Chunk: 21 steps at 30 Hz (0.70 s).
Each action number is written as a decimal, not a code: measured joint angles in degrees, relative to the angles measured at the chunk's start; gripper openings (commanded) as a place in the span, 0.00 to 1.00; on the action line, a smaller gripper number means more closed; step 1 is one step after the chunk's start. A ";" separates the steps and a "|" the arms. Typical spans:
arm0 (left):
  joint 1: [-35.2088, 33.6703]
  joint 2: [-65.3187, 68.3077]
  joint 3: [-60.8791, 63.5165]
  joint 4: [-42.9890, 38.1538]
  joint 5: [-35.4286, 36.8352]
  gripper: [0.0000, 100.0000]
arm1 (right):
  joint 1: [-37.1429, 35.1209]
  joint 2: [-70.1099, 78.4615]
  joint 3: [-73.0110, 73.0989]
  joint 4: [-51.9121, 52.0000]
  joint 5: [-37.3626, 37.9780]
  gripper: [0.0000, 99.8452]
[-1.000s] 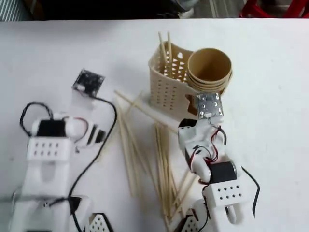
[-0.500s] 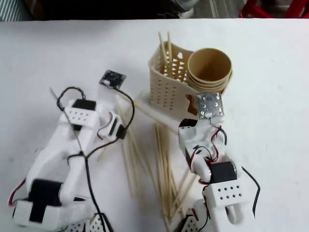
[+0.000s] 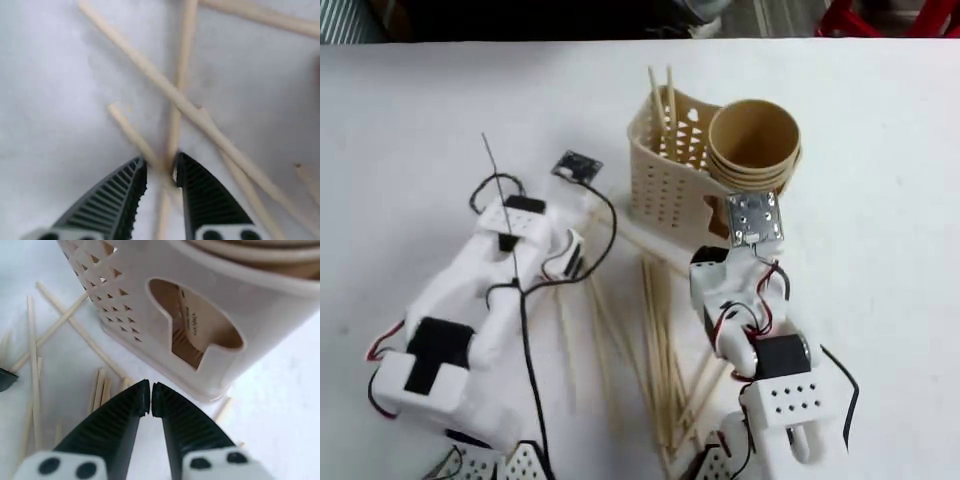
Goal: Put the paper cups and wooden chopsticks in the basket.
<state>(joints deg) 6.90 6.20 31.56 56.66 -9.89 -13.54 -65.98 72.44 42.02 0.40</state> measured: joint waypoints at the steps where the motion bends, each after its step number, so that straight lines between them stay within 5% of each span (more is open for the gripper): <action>1: 0.35 0.53 -0.62 0.70 0.00 0.07 | 0.00 0.00 0.00 0.00 0.00 0.02; 21: -1.85 -6.24 -4.75 15.30 -5.71 0.02 | 0.00 0.00 0.00 0.00 0.00 0.02</action>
<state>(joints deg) 5.05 -0.04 26.81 71.96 -15.60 -13.54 -65.98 72.44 42.02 0.40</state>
